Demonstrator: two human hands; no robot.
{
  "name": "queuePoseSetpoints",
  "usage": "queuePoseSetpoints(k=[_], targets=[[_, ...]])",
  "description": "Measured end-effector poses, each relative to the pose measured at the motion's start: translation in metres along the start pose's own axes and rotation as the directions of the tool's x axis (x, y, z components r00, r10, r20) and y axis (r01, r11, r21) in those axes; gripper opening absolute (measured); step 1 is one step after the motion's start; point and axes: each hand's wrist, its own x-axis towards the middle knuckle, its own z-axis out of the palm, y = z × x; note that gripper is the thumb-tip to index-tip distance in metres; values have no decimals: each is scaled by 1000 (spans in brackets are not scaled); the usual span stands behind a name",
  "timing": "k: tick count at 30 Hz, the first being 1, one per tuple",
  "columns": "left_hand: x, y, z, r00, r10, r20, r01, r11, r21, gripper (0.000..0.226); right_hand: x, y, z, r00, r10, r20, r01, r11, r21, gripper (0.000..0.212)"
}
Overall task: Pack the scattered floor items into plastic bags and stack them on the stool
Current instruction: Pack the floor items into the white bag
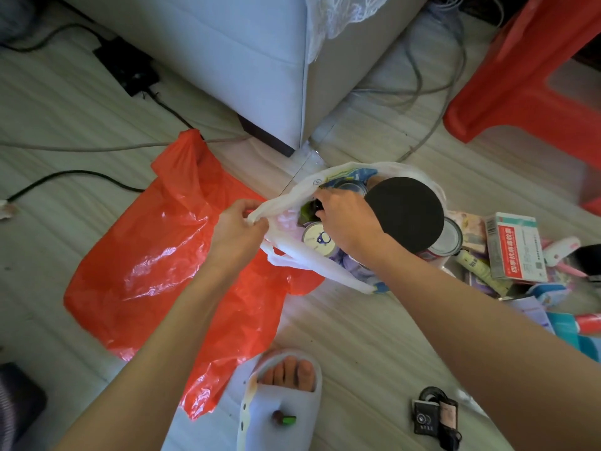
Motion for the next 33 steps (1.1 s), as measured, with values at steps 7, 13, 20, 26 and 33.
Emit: queuePoseSetpoints(k=[7, 13, 20, 26, 33], targets=[[-2, -4, 5, 965, 258, 41, -258, 918, 301, 41, -25, 15, -18, 999, -28, -37, 27, 999, -33, 40], [-34, 15, 29, 807, 584, 93, -530, 646, 550, 41, -83, 50, -44, 982, -81, -169, 77, 997, -30, 40], [-121, 6, 121, 530, 694, 487, -848, 438, 299, 39, -217, 117, -8, 921, 281, -271, -244, 956, 163, 39], [-174, -47, 192, 441, 95, 892, -848, 370, 380, 51, -318, 149, 85, 837, 544, -65, -516, 822, 239, 32], [-192, -85, 237, 310, 163, 937, -947, 144, 288, 90, -348, 162, 107, 881, 471, 46, -472, 881, 12, 58]])
